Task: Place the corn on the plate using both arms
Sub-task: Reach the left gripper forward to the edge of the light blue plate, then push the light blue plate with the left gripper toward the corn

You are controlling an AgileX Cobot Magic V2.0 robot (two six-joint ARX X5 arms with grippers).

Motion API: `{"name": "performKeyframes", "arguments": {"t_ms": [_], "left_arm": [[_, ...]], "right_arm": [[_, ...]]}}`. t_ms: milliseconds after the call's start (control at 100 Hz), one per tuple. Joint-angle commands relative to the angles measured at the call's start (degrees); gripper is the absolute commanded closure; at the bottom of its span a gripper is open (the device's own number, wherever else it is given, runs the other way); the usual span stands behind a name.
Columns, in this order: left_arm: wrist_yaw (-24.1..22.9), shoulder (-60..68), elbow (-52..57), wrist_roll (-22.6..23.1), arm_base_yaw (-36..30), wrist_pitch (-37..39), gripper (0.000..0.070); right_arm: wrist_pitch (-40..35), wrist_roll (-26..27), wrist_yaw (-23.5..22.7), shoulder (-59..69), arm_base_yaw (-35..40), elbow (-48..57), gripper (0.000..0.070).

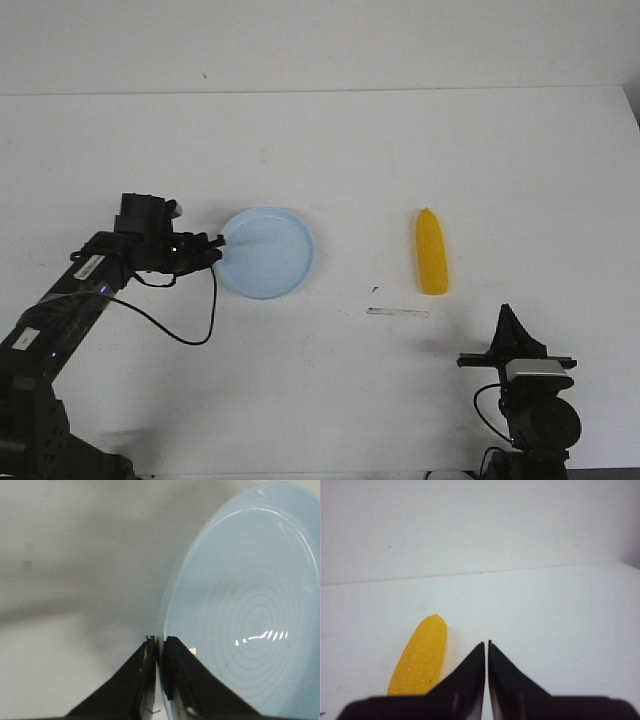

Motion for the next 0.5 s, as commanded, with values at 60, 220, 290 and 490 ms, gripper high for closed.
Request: {"name": "performKeyframes", "arguments": {"t_ms": [60,220,290,490], "left_arm": [[0.02,0.87,0.87,-4.83,-4.87,2.64,0.0699],[-1.38,1.81,0.85,-7.15,-9.55,3.32,0.0699],[-2.95,2.16,0.76,-7.65,-10.95,3.34,0.0699],[-3.65,4.63,0.76,-8.20,-12.63,3.69,0.0699]], "right_arm": [[0.57,0.09,0.00,0.09,0.00,-0.07,0.0691],[0.57,0.09,0.00,0.09,0.00,-0.07,0.0691],[0.57,0.09,0.00,0.09,0.00,-0.07,0.0691],[0.57,0.09,0.00,0.09,0.00,-0.07,0.0691]]}}
